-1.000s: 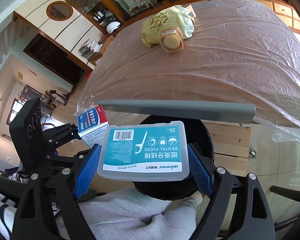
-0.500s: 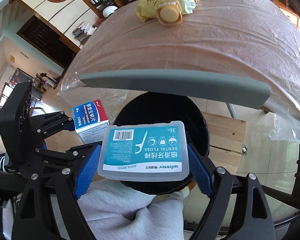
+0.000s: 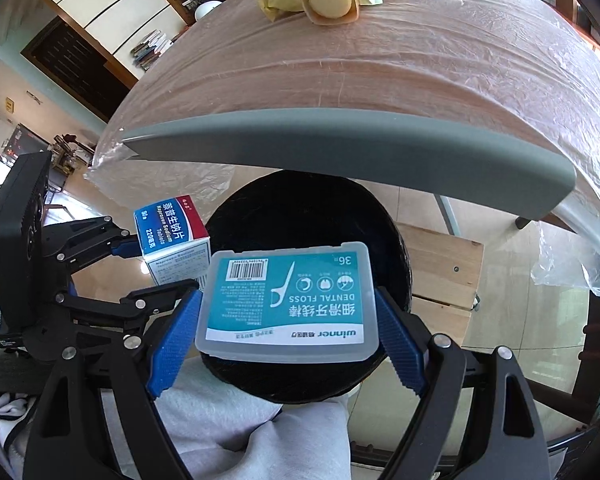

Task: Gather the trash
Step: 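Carry the floss box and Naproxen box with both tools over the black bin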

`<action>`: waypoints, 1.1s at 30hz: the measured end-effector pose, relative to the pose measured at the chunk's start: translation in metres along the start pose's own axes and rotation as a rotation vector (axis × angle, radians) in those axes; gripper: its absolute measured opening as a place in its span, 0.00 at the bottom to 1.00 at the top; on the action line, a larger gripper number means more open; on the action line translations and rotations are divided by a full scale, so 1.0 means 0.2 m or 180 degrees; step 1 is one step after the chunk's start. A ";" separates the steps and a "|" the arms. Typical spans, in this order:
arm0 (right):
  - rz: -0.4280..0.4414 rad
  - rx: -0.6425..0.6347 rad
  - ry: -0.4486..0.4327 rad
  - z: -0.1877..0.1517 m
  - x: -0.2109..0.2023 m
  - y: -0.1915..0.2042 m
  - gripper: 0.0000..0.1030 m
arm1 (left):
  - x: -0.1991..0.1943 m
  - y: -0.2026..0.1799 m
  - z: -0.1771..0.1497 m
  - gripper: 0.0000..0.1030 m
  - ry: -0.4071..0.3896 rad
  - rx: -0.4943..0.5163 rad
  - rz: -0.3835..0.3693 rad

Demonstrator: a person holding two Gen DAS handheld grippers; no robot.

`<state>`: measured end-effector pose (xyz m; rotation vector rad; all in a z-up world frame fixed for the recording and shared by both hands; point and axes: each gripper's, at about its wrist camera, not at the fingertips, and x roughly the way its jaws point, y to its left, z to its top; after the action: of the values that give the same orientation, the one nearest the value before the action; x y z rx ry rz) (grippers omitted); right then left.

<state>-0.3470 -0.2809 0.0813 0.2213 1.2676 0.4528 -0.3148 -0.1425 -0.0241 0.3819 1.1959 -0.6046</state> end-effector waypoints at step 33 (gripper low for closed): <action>-0.0267 -0.0067 -0.0002 0.03 0.11 0.03 0.80 | 0.10 0.02 0.06 0.47 0.0075 0.0137 0.0106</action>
<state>-0.3373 -0.2643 0.0659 0.1499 1.2661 0.3939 -0.2993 -0.1509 -0.0390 0.4456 1.1981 -0.5993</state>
